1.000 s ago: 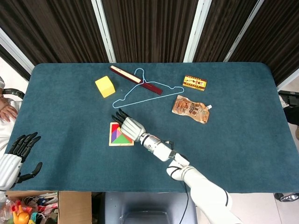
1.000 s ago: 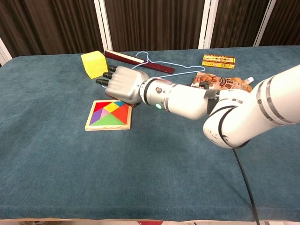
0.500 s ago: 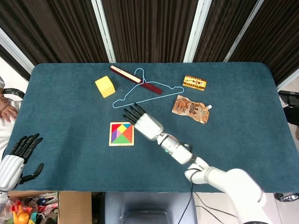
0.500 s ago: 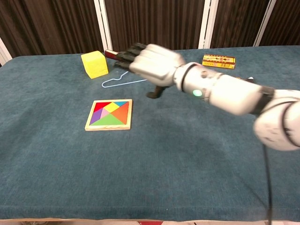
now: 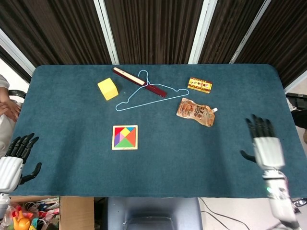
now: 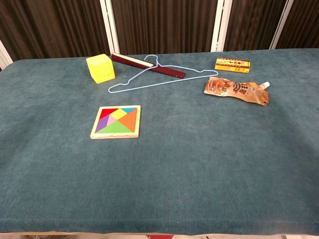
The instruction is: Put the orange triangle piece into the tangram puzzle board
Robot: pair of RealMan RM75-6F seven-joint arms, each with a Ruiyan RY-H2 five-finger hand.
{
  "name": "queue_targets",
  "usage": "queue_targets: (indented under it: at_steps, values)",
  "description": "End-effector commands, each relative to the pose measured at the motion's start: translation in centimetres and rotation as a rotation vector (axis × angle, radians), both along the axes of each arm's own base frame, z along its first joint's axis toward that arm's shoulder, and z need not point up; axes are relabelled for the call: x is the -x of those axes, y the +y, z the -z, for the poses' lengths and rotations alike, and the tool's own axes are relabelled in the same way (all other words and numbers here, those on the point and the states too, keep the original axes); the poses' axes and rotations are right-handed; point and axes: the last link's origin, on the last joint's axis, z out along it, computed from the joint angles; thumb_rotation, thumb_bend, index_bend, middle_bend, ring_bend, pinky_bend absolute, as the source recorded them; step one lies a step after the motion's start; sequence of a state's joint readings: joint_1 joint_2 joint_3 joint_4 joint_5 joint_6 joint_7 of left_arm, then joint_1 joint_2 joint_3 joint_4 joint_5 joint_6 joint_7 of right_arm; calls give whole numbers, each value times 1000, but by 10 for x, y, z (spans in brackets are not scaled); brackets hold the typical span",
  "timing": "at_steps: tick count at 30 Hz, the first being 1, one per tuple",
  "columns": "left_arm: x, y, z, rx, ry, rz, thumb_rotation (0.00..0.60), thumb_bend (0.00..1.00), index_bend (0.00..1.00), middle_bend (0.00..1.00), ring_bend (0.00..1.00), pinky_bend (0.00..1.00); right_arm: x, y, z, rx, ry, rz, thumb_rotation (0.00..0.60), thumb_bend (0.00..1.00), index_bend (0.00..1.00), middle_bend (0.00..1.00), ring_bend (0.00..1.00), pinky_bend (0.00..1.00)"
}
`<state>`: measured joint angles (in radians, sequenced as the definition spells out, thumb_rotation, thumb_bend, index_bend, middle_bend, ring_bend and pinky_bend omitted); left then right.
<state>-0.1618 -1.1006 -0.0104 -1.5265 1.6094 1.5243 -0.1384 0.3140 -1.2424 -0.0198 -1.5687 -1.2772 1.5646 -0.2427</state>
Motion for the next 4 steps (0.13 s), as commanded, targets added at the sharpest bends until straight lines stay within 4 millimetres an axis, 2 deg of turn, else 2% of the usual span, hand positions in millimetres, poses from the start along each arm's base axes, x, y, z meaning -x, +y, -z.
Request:
queue_targets:
  at_steps: [1,4]
  values:
    - [-4,0,4,-11,12,3,600,441,0,0,0,9,30,31,-17,31,1,78,600,252,0,0,0,0]
    - [-3,-2,6,-18,28,-9,600,441,0,0,0,10,28,37,-25,66,-17,60,600,251,0,0,0,0]
